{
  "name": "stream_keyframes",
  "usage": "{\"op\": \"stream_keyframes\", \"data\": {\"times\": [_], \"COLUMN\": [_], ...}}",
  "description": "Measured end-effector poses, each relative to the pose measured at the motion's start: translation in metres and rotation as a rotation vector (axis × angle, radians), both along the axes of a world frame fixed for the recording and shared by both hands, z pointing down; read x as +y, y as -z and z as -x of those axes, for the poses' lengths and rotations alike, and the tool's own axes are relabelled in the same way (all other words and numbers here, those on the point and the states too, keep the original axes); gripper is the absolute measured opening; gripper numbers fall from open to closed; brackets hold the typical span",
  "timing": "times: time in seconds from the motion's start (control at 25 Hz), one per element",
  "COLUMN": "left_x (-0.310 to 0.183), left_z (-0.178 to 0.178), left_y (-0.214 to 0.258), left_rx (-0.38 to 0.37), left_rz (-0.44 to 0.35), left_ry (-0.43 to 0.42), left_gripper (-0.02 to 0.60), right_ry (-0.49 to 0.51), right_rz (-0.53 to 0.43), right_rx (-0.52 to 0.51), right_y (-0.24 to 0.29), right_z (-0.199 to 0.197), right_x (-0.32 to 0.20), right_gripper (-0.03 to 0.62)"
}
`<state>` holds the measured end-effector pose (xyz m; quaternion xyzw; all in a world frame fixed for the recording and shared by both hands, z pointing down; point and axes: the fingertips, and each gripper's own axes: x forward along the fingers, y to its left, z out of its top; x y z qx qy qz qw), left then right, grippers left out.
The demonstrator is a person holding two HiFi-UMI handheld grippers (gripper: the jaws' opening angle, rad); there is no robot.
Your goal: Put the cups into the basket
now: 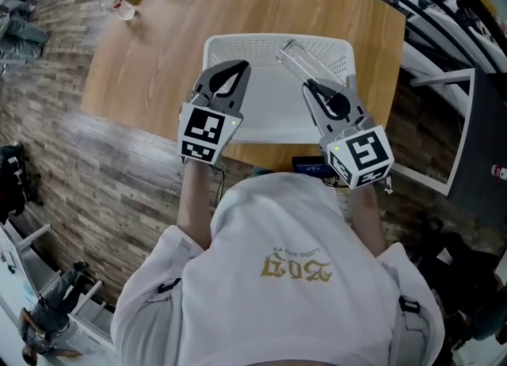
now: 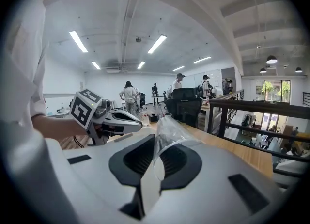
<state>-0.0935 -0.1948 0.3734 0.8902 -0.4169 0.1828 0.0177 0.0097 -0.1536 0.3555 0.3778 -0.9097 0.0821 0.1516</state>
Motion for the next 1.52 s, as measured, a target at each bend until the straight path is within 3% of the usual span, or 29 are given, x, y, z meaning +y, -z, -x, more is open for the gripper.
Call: {"op": "stream_keyframes", "data": {"times": [0.2,0.72,1.2,1.52], "left_x": [0.001,-0.003,0.001,0.007], "left_z": [-0.009,-0.006,-0.015,-0.019], "left_y": [-0.018,-0.031,-0.055,-0.069], "left_rx": [-0.072,-0.198,-0.317,-0.358], "left_rz": [0.046,0.038,0.089,0.122], "left_ry": [-0.045,-0.054,-0.119,-0.150], "left_gripper": [0.008,0.008,0.008,0.008], "right_ry": [0.005,0.049,0.109,0.139], "right_rz": [0.007,0.046,0.069,0.079], "right_rx": [0.010,0.068,0.158,0.219], "right_y": [-0.005,-0.027,-0.045,-0.056], "right_z": [0.001,0.007,0.013,0.015], "right_x": [-0.002,-0.001,0.000,0.000], "right_gripper": [0.032,0.032,0.032,0.032]}}
